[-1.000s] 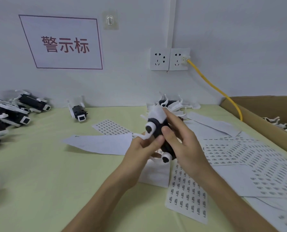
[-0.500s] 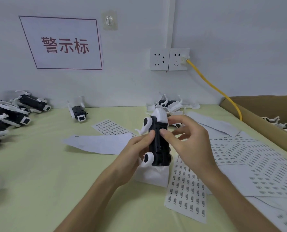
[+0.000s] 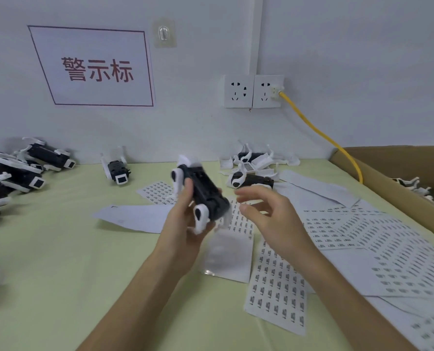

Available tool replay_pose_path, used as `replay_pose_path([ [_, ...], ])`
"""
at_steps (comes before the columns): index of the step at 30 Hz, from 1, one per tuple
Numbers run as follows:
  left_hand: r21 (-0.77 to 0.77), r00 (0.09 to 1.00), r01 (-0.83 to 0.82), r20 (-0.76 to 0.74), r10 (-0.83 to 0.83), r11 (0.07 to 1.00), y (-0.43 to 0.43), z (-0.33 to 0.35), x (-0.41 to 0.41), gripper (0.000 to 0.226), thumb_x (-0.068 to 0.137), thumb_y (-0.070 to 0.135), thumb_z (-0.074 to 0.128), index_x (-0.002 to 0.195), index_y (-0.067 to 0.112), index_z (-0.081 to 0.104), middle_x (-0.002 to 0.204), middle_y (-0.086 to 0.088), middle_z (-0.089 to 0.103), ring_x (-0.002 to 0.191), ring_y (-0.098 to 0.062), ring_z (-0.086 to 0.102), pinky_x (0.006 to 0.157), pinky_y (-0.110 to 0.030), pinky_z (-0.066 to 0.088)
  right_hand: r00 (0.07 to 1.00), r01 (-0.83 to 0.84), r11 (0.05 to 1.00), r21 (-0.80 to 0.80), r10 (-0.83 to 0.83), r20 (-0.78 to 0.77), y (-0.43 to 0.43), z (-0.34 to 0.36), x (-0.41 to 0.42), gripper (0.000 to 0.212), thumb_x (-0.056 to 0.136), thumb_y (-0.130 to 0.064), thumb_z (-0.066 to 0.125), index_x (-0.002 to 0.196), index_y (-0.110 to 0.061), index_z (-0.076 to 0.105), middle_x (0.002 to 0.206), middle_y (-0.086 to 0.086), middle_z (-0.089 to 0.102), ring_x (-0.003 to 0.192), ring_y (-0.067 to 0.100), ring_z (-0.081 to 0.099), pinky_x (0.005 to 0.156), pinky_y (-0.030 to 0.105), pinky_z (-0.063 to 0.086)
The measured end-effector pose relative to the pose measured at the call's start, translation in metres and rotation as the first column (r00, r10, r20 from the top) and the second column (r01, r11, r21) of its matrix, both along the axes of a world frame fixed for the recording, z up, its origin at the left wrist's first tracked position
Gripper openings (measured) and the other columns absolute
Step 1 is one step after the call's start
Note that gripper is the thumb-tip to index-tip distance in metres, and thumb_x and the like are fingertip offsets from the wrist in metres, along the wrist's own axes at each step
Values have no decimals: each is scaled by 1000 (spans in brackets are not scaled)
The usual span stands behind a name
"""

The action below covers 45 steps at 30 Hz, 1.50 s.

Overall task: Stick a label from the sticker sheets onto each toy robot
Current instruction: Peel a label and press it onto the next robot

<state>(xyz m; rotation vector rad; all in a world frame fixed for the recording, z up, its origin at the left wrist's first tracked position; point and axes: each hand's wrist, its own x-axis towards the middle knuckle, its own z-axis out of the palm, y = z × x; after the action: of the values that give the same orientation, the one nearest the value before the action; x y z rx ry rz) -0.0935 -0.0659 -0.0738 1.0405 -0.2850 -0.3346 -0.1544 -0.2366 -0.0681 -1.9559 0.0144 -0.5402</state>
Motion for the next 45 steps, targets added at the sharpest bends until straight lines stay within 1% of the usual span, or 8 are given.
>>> replay_pose_path([
  [3,-120,989,-120,-103,108,986,11,1,12,51,75,63,69,108,24,76,104,1,76,92,-13,73,67,-22,52,983,93,975,-203,-122,-137,-4,-6,3,21,94,-28,68,111,-42,66,113,-21,65,102,-4,60,75,8,45],
  [7,-141,970,-162,-203,132,977,17,-1,17,60,70,60,73,119,25,72,116,1,74,107,-19,71,92,-29,48,870,80,801,-593,-346,-351,-6,-17,5,60,91,-62,57,144,-38,43,144,-10,48,136,16,42,113,44,25],
  [11,-208,967,-57,-255,2,977,16,-6,14,37,81,55,75,72,19,80,109,-6,75,117,-30,69,92,-42,53,834,17,745,-666,-378,-402,-5,-28,8,82,87,-73,51,154,-33,28,157,-7,36,147,18,27,122,53,0],
  [22,-240,953,56,-276,-123,969,11,-8,14,43,85,59,70,98,20,84,124,-3,74,115,-29,69,111,-56,39,894,-89,780,-619,-212,-396,3,-37,10,79,87,-68,56,155,-38,29,165,-12,23,153,10,16,122,47,-2],
  [28,-138,970,32,-234,-64,990,6,-5,10,47,81,59,68,100,19,83,122,-8,76,104,-27,74,96,-49,46,885,-88,762,-642,-236,-401,7,-43,12,102,75,-90,47,158,-37,20,170,-8,10,155,11,6,123,49,-5],
  [34,-106,978,-108,-188,87,988,6,1,12,43,78,48,71,105,16,82,101,-5,78,90,-20,75,87,-31,61,923,-7,804,-594,-224,-314,8,-36,7,79,83,-73,60,150,-37,38,156,-16,39,145,9,31,121,44,5],
  [37,-148,968,-49,-249,11,988,11,2,16,69,76,49,75,134,15,65,104,-4,73,100,-22,67,107,-36,43,937,47,821,-569,-233,-259,9,-32,5,63,88,-60,63,145,-38,47,148,-16,49,137,10,41,119,38,11],
  [45,-188,946,212,-206,-249,959,27,2,22,42,95,45,69,124,15,71,116,1,71,123,-24,65,90,-41,56,969,133,944,-303,-188,-159,6,-12,3,51,84,-44,73,133,-40,59,119,-30,58,120,7,57,107,37,43],
])
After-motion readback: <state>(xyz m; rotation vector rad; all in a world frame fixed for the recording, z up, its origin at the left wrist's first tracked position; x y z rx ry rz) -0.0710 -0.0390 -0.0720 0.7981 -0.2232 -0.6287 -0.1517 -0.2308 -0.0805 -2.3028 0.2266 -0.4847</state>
